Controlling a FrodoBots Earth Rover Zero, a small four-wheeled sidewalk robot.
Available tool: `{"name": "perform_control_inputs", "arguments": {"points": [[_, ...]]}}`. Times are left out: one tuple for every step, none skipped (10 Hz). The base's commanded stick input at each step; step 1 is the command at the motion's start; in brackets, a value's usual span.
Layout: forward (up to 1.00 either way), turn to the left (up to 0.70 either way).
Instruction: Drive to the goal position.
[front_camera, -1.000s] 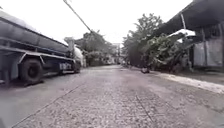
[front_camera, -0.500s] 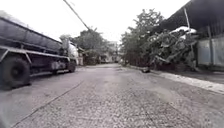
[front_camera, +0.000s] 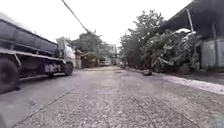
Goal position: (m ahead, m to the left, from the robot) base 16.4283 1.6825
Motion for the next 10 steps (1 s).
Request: {"name": "perform_control_inputs", "arguments": {"points": [[1.0,-0.27],[1.0,-0.27],[1.0,-0.27],[1.0,-0.27],[1.0,-0.27],[1.0,-0.23],[1.0,-0.07],[1.0,0.0],[1.0,0.0],[1.0,0.0]]}}
